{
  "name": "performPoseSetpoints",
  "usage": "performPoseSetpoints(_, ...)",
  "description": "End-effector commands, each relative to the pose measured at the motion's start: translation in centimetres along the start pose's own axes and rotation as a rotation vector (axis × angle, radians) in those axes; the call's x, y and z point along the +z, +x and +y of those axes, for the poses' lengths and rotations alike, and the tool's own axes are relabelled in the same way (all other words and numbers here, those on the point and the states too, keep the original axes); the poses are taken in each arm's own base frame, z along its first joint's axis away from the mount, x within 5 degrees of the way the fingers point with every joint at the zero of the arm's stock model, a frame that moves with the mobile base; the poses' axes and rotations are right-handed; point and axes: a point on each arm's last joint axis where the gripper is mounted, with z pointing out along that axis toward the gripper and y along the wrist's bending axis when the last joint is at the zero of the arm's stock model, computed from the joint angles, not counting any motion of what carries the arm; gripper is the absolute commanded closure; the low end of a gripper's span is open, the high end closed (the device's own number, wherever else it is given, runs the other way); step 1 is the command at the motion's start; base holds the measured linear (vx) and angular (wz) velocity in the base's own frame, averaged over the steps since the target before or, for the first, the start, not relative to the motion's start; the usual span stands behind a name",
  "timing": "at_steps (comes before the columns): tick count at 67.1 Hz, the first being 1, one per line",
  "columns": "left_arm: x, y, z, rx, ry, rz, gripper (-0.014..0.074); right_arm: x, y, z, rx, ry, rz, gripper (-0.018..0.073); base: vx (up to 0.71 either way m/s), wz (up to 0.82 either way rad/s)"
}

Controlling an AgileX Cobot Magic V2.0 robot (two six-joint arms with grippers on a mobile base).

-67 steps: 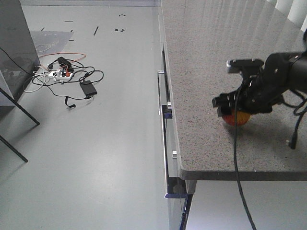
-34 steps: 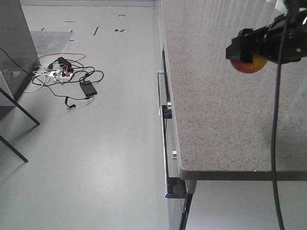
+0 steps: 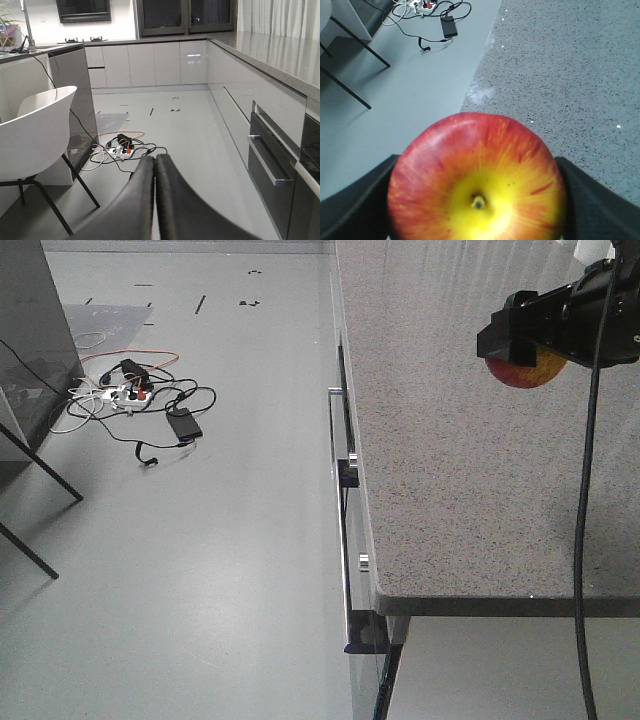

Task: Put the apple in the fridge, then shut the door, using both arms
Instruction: 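Lift the apple off the counter with the right gripper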

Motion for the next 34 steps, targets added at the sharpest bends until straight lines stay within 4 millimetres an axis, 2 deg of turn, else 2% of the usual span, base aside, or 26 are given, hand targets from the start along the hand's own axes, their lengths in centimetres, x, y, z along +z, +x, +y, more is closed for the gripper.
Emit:
performPoseSetpoints(1, -0.08, -0.14, -0.22, -0.002, 0.027, -0.063, 0.0604, -2.18, -1.64, 0.45, -0.018, 0.002, -0.132, 0.0458, 0.0, 0.0)
performPoseSetpoints(34, -0.08, -0.14, -0.22, -0.002, 0.027, -0.063, 0.0604, -2.18, -1.64, 0.45, -0.018, 0.002, -0.132, 0.0458, 0.0, 0.0)
